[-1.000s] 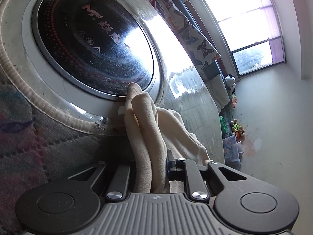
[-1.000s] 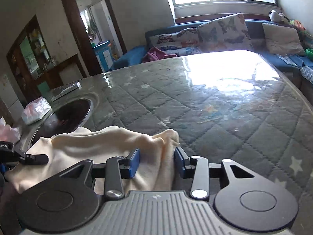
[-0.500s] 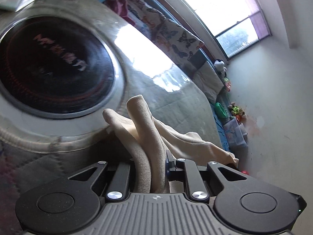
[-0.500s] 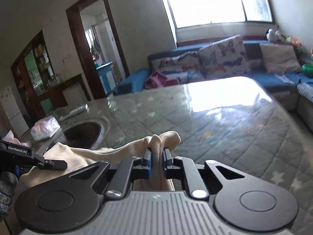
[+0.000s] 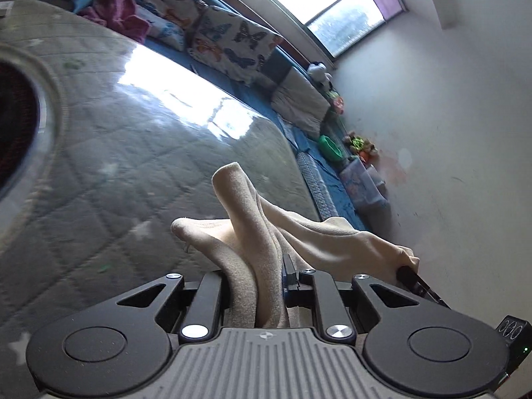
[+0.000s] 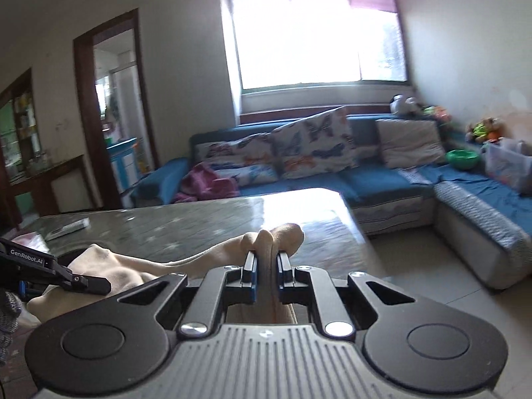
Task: Fold clothes
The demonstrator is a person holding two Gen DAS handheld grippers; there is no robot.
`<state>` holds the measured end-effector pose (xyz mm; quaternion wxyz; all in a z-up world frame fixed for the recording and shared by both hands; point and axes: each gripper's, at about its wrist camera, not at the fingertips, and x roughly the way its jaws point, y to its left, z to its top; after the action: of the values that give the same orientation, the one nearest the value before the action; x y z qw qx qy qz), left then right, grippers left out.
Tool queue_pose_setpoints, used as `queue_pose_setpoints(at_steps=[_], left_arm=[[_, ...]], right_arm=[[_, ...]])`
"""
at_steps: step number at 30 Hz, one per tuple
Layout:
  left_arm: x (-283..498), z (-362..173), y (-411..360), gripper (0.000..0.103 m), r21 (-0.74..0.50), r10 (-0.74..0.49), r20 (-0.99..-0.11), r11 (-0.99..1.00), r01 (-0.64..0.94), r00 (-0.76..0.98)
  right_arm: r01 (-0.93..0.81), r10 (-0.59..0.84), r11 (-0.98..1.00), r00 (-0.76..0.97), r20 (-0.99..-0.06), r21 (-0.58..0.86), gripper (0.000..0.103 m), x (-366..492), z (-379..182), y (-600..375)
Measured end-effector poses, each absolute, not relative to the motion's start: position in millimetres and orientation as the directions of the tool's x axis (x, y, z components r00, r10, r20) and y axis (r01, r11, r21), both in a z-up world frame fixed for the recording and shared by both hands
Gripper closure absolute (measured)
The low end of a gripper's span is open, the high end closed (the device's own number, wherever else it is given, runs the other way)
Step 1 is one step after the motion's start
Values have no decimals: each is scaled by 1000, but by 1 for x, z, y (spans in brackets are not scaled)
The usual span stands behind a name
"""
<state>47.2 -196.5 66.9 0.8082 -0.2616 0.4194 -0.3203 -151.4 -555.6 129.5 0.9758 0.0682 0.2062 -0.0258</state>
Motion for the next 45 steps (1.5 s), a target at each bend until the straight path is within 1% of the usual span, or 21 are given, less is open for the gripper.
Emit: queue_pose_setpoints(at_steps=[8,15,24,31,45], left_arm=[[53,66,-265,87,-645,-749,-536,661,383,389],[53,51,-295,87,-605,-726,-586,687,403,359],[49,36,-301,87,-555,-683,-643,728,403,346],[47,30,-297,87,-518,-645,-682,758,396,344],[44,24,-292,86,-460,-595,-725,794,398,348]], right_arm=[[184,-128,978,901,-414,98,93,-159,131,-605],[225,-156,968,883,-443,108,93,-160,110,-633],[232,-143,965,857,-494,123,93,-153,75,-640],[229,-136,966,843,-520,120,93,-146,63,-634],[238,-153,968,810,-566,78,92,-127,45,-623]])
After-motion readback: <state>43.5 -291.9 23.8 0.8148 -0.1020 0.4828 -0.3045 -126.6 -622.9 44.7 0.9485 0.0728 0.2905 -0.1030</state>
